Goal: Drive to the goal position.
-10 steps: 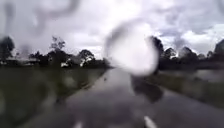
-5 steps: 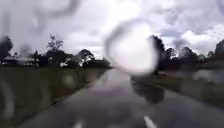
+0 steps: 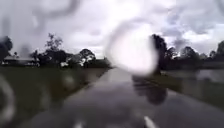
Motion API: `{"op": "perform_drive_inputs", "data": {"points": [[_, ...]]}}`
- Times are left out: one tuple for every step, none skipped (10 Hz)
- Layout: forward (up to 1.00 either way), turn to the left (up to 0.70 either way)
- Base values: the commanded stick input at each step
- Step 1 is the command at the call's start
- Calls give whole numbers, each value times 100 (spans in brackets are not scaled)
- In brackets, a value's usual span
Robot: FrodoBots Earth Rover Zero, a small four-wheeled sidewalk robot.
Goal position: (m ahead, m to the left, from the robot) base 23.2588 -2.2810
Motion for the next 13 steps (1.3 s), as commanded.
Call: {"op": "perform_drive_inputs", "data": {"points": [[85, -18], [85, -3], [85, 0], [85, 0], [85, 0], [85, 0], [85, 0], [85, 0], [85, 0], [85, 0], [85, 0], [85, 0], [85, 0]]}}
